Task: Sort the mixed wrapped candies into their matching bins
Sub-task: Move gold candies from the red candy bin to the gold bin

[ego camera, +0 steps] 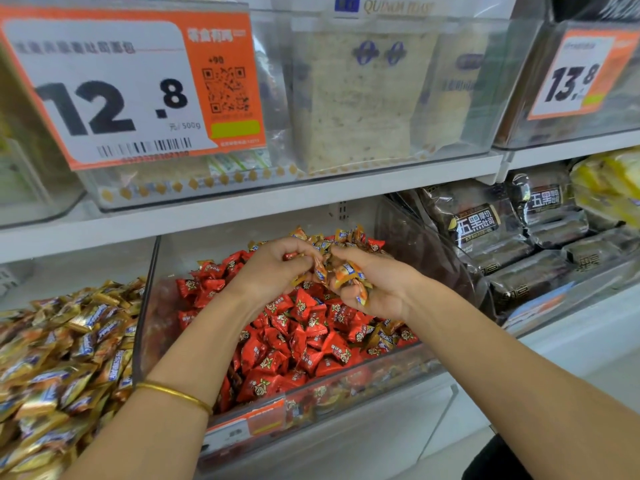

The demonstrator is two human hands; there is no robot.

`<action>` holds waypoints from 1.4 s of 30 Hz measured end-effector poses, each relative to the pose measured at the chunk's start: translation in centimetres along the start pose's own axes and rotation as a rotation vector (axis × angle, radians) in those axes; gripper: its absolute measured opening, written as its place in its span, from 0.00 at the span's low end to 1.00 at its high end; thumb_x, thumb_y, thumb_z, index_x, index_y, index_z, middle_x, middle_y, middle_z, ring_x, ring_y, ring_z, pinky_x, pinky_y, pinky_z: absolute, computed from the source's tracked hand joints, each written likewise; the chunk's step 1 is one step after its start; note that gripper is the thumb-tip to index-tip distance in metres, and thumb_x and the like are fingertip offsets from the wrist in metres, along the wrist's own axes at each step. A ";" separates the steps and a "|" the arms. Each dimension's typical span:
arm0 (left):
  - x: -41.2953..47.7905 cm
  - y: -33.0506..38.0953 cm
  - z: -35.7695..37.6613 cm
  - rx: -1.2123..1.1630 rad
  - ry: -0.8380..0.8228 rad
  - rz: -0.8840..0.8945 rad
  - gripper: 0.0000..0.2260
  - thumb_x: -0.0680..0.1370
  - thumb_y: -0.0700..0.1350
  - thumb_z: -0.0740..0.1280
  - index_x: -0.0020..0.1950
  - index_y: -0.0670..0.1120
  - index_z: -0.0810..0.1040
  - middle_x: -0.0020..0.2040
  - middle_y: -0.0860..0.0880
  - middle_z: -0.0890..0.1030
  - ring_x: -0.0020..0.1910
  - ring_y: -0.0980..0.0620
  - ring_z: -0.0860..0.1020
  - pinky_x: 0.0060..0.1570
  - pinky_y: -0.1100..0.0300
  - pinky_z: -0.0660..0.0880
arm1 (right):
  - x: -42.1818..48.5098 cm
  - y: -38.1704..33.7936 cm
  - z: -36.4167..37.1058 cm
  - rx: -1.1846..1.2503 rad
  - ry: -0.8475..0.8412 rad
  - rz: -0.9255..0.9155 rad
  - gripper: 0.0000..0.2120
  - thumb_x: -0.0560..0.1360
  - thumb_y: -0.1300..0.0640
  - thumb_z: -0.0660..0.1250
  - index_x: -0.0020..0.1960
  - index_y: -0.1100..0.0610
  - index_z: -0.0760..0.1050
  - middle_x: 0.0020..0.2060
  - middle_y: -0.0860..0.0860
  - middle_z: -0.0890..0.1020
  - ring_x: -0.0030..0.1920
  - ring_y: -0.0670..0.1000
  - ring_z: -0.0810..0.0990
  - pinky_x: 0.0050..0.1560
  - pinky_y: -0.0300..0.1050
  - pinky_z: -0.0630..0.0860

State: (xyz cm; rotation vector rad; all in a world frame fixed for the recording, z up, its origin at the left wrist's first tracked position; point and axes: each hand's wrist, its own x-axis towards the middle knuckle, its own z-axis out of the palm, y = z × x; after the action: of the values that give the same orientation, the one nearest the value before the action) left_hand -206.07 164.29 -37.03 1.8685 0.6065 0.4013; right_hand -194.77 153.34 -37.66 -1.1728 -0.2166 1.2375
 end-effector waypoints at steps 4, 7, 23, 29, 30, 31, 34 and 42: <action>-0.1 -0.1 0.2 0.063 0.028 0.115 0.07 0.78 0.37 0.63 0.47 0.46 0.80 0.33 0.56 0.77 0.27 0.68 0.74 0.28 0.78 0.67 | 0.2 0.4 0.7 -0.093 -0.057 0.026 0.09 0.76 0.53 0.66 0.49 0.59 0.76 0.38 0.58 0.77 0.25 0.45 0.72 0.19 0.33 0.66; -0.3 0.1 0.0 0.119 -0.001 0.148 0.11 0.78 0.37 0.63 0.56 0.49 0.79 0.43 0.60 0.80 0.46 0.63 0.79 0.46 0.69 0.74 | 0.4 0.8 1.2 -0.114 -0.077 0.023 0.05 0.76 0.58 0.66 0.47 0.60 0.75 0.35 0.58 0.78 0.25 0.47 0.72 0.18 0.33 0.65; 0.1 -0.6 -0.8 -0.037 0.184 -0.040 0.13 0.81 0.43 0.59 0.66 0.48 0.68 0.56 0.49 0.79 0.35 0.58 0.79 0.35 0.64 0.73 | -0.6 -2.1 -1.4 0.054 0.113 0.077 0.09 0.75 0.54 0.68 0.45 0.59 0.72 0.27 0.55 0.78 0.28 0.49 0.78 0.15 0.32 0.65; 0.9 1.2 -0.1 -0.955 0.115 -0.478 0.11 0.78 0.42 0.64 0.59 0.41 0.76 0.49 0.42 0.76 0.34 0.53 0.75 0.21 0.68 0.64 | -1.3 -3.3 -3.4 0.088 0.154 -0.010 0.04 0.76 0.61 0.66 0.46 0.54 0.78 0.34 0.53 0.76 0.25 0.48 0.76 0.17 0.31 0.66; 1.0 1.4 0.2 -0.969 0.071 -0.491 0.12 0.77 0.44 0.66 0.58 0.41 0.77 0.47 0.43 0.75 0.35 0.54 0.74 0.21 0.68 0.65 | -1.4 -3.3 -3.5 0.022 0.168 -0.028 0.04 0.76 0.61 0.66 0.45 0.54 0.78 0.34 0.52 0.76 0.25 0.48 0.75 0.17 0.32 0.66; 1.1 1.6 0.7 -0.918 0.037 -0.474 0.12 0.75 0.44 0.68 0.57 0.41 0.78 0.46 0.44 0.74 0.35 0.54 0.72 0.21 0.69 0.65 | -1.4 -3.4 -3.7 -0.055 0.181 -0.042 0.04 0.75 0.60 0.67 0.43 0.54 0.77 0.33 0.52 0.75 0.25 0.47 0.74 0.17 0.32 0.65; 1.7 2.1 1.9 -0.325 0.024 -0.271 0.08 0.74 0.42 0.70 0.52 0.44 0.80 0.46 0.50 0.76 0.35 0.57 0.70 0.23 0.69 0.66 | -1.1 -3.7 -3.9 -0.313 0.244 -0.113 0.15 0.73 0.47 0.69 0.37 0.55 0.69 0.29 0.51 0.71 0.24 0.47 0.69 0.16 0.33 0.60; 5.5 -0.1 4.5 0.614 -0.095 0.123 0.13 0.78 0.39 0.65 0.62 0.47 0.77 0.60 0.47 0.78 0.57 0.48 0.77 0.59 0.58 0.72 | 1.3 -2.1 -4.3 -1.387 0.381 -0.395 0.03 0.73 0.53 0.70 0.46 0.50 0.81 0.48 0.49 0.83 0.48 0.49 0.81 0.53 0.47 0.77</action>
State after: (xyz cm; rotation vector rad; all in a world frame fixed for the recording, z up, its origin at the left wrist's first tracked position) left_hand -199.21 164.12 -38.83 2.5049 0.5922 0.2124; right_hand -190.00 152.21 -38.53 -2.3447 -1.0627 0.3596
